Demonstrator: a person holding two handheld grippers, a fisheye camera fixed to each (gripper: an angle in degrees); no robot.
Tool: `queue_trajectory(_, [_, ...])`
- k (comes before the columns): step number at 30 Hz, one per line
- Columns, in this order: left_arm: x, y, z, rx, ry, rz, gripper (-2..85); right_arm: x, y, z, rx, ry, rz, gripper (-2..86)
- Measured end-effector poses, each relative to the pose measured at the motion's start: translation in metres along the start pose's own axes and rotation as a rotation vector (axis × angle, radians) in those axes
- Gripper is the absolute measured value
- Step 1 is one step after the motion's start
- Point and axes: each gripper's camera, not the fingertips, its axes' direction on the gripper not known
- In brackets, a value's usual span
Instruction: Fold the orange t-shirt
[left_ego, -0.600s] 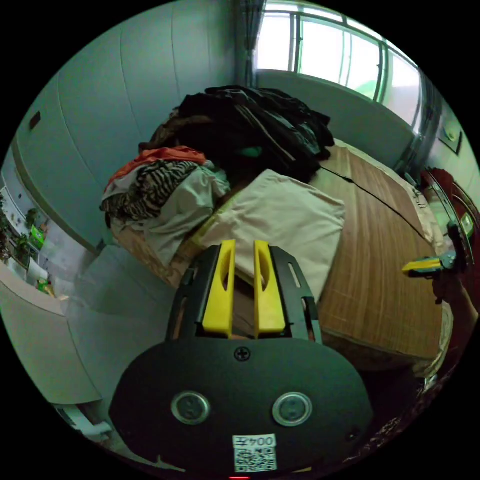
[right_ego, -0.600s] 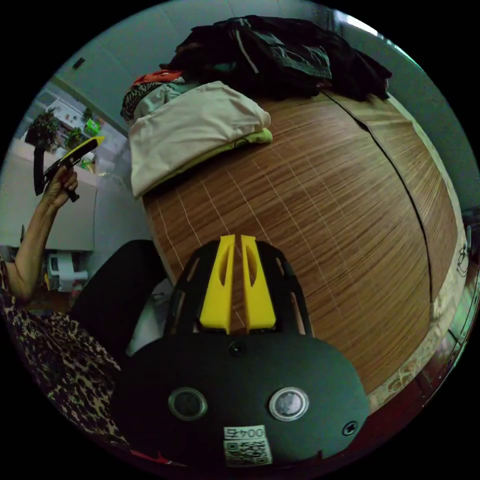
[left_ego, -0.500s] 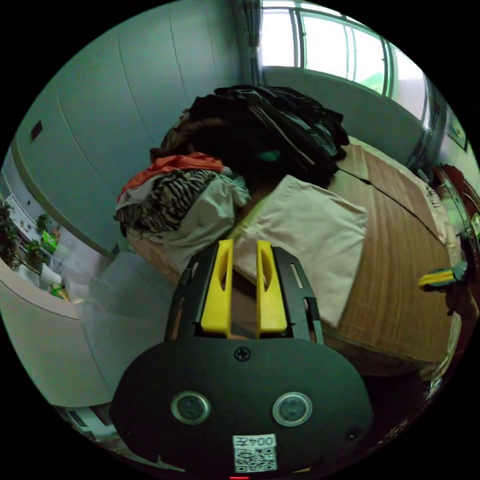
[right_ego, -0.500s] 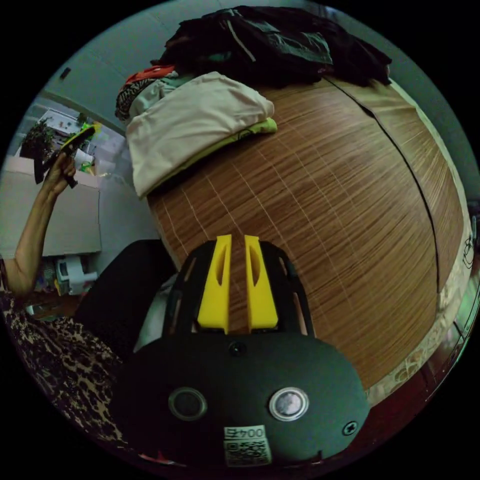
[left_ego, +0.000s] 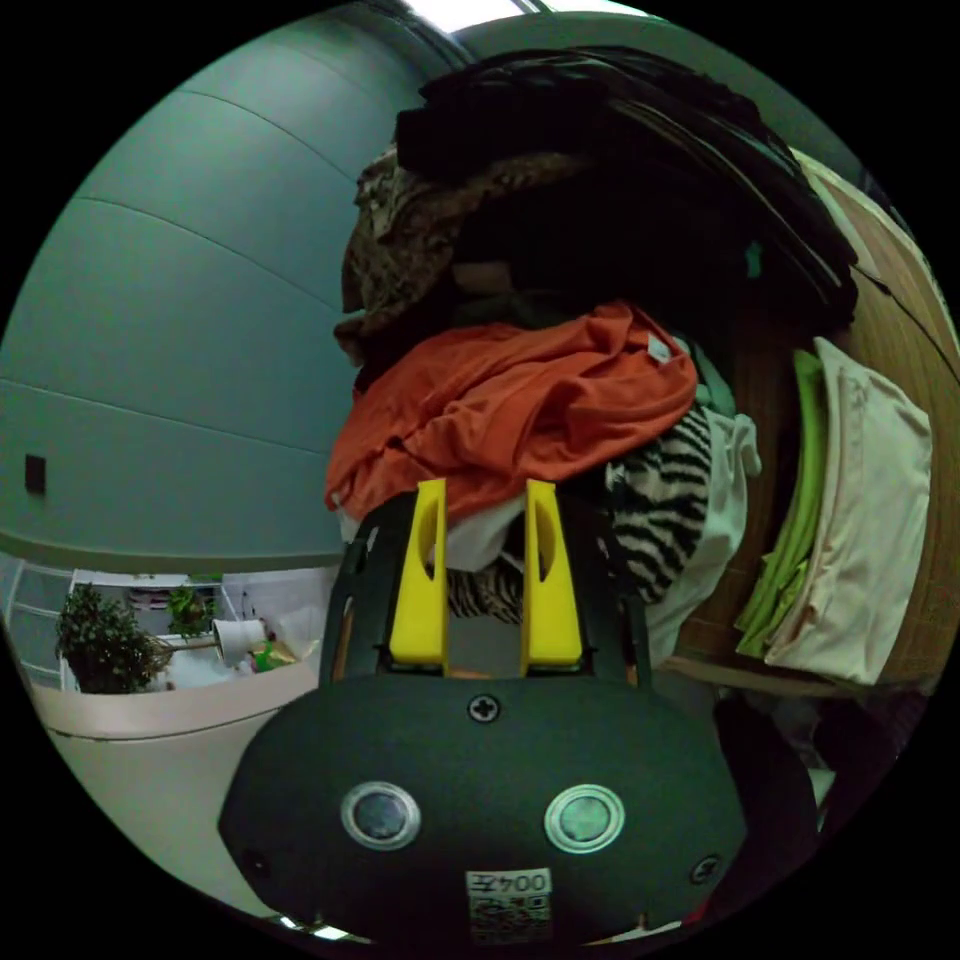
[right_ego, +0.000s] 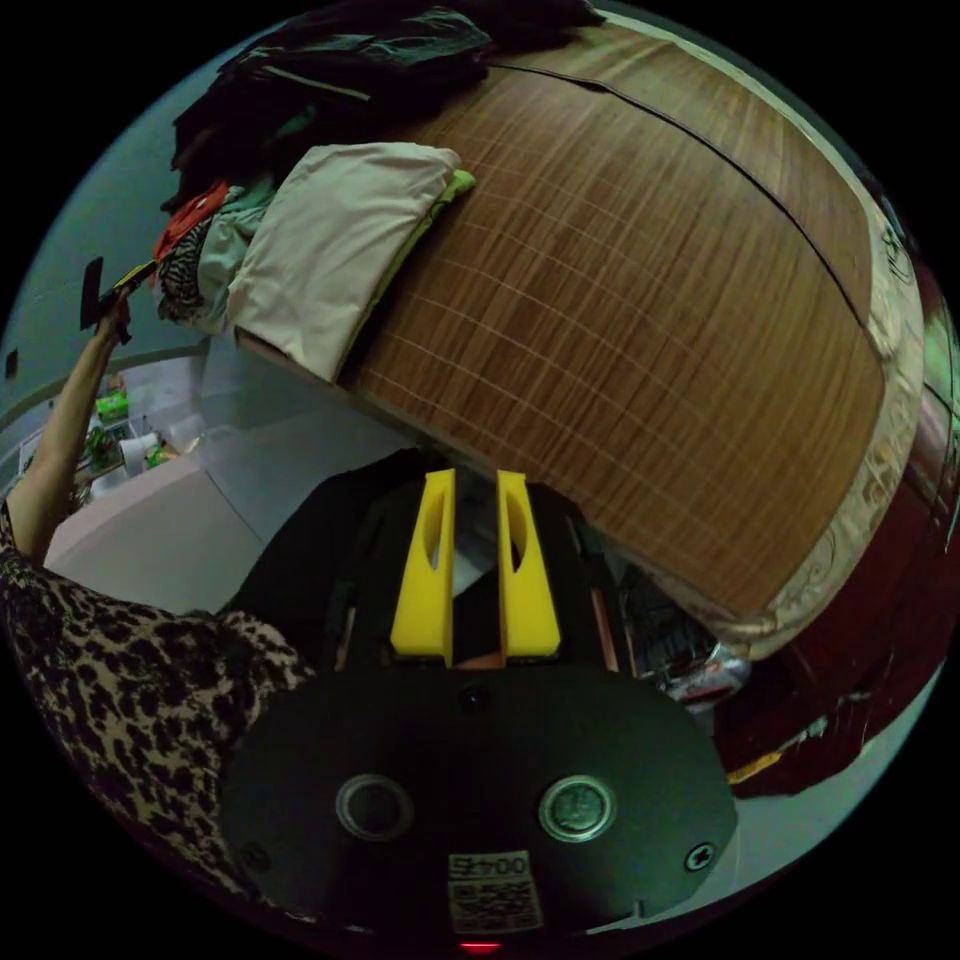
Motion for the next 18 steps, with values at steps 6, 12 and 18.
queue_trajectory(6, [-0.023, -0.061, -0.001, -0.037, 0.207, -0.034, 7.4, -0.030, 0.044, -0.028, 0.025, 0.014, 0.093, 4.1])
queue_trajectory(12, [-0.071, -0.091, -0.074, 0.032, 0.319, -0.097, 3.2, -0.042, 0.058, -0.058, 0.122, -0.057, 0.082, 2.4])
queue_trajectory(18, [-0.114, -0.100, -0.189, 0.209, 0.483, -0.151, 2.6, -0.051, 0.051, -0.098, 0.320, -0.342, -0.035, 5.1])
